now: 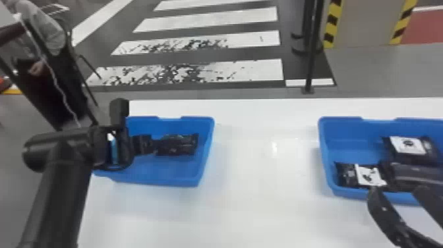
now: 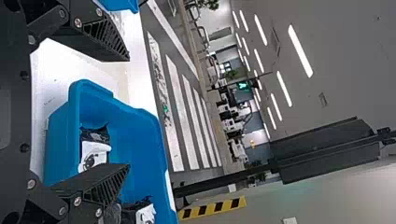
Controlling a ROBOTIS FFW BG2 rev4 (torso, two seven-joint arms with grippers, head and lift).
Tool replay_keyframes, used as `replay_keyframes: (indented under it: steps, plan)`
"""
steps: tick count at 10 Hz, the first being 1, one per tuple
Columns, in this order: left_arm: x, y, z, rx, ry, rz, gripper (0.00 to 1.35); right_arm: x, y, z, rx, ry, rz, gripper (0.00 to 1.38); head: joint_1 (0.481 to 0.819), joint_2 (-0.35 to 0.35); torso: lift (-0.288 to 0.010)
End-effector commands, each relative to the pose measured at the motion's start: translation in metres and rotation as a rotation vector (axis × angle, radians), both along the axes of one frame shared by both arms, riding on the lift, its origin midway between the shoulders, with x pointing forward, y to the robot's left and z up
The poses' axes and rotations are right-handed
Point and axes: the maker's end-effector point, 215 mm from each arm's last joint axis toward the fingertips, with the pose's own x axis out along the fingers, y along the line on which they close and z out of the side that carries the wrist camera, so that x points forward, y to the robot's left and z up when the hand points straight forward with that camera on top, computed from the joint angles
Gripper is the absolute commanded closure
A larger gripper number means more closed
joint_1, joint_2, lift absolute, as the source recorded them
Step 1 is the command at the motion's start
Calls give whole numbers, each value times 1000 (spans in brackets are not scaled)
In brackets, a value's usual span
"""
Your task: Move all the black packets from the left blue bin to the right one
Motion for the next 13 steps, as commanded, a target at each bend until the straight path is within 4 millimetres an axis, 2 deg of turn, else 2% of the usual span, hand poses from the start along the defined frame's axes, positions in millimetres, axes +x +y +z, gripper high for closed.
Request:
replay_keyframes:
  steps: [1, 2, 3, 5, 6, 7, 9, 10, 11, 13]
  plan:
    - [-5, -3, -7, -6, 2, -8, 1208, -1, 0, -2, 7, 6, -1, 240, 695, 209, -185]
    - [-4, -4, -1, 1, -31, -25, 1208, -1, 1, -2, 9, 8, 3, 240, 695, 207, -185]
    - [-13, -1, 10, 18, -68, -27, 1208, -1, 1, -2, 10, 7, 3, 240, 695, 206, -185]
    - [-33, 4, 52, 37, -181, -11, 1208, -1, 2, 1, 13, 2, 6, 240, 695, 213, -185]
    - [-38, -9, 74, 34, -232, -38, 1208, 1, 6, 2, 25, 0, 14, 240, 695, 221, -185]
    - [-43, -30, 98, 21, -290, -88, 1208, 3, 13, 3, 49, -1, 35, 240, 695, 219, -185]
    - [-56, -98, 139, -64, -413, -206, 1208, 5, 23, 14, 92, -23, 62, 240, 695, 194, -185]
    - [-65, -137, 148, -130, -442, -273, 1208, 7, 29, 18, 112, -34, 81, 240, 695, 160, -185]
    - [-72, -168, 145, -180, -439, -325, 1208, 12, 40, 15, 153, -32, 120, 240, 695, 118, -185]
    - [-79, -209, 144, -224, -449, -386, 1208, 17, 64, 22, 202, -49, 188, 240, 695, 70, -185]
